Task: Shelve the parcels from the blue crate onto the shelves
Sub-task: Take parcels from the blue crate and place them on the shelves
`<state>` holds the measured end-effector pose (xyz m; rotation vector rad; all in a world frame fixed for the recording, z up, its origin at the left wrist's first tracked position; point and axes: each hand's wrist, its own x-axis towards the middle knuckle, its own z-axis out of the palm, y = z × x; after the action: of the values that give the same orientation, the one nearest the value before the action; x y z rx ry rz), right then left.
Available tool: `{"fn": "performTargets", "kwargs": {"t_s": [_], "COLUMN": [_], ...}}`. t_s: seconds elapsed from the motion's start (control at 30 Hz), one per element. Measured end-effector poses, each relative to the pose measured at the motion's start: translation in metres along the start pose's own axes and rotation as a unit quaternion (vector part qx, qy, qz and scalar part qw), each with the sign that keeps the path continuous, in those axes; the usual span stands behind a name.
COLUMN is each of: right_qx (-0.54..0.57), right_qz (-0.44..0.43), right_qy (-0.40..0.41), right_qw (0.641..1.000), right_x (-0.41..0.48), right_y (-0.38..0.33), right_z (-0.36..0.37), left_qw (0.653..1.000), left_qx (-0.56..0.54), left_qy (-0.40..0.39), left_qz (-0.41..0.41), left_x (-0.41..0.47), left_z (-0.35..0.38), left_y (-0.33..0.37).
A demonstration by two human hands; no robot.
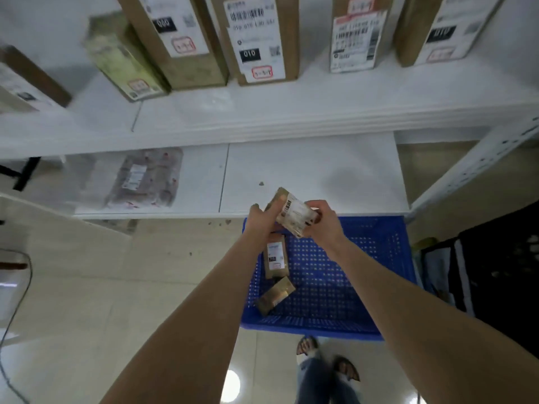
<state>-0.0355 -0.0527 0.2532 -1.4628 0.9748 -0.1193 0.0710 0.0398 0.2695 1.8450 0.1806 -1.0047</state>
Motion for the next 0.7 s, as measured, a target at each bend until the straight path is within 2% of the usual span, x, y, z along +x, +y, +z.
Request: {"fn": "performTargets", "kwargs": {"t_s": [0.1, 0.23, 0.37, 0.53, 0.7], "right_qx": [0.040, 0.189, 0.252, 0.304, 0.311], "right_qz": [-0.010, 0.085, 0.154, 0.113, 0.089], "right_qy": [-0.038, -0.035, -0.057, -0.055, -0.072], "right_qw": [0.998, 0.978, 0.954, 0.944, 0.943], "right_x": [-0.022, -0.048, -0.064, -0.080, -0.090], "right_y": [-0.030, -0.063, -0.085, -0.106, -0.126], "right_z": [-0.009, -0.023, -0.039, -0.051, -0.058], "left_qw": [0.999, 0.989, 0.980, 0.978, 0.980], "left_qx": [-0.050, -0.115, -0.112, -0.096, -0.100], "left_qy": [-0.006, -0.082, -0.151, -0.170, -0.127], "left_qz": [0.014, 0.038, 0.070, 0.077, 0.118], "left_x": [-0.026, -0.069, -0.100, -0.128, -0.150], "left_z": [-0.014, -0.030, -0.035, -0.045, -0.044], "left_y": [0.020, 0.039, 0.050, 0.071, 0.090]}}
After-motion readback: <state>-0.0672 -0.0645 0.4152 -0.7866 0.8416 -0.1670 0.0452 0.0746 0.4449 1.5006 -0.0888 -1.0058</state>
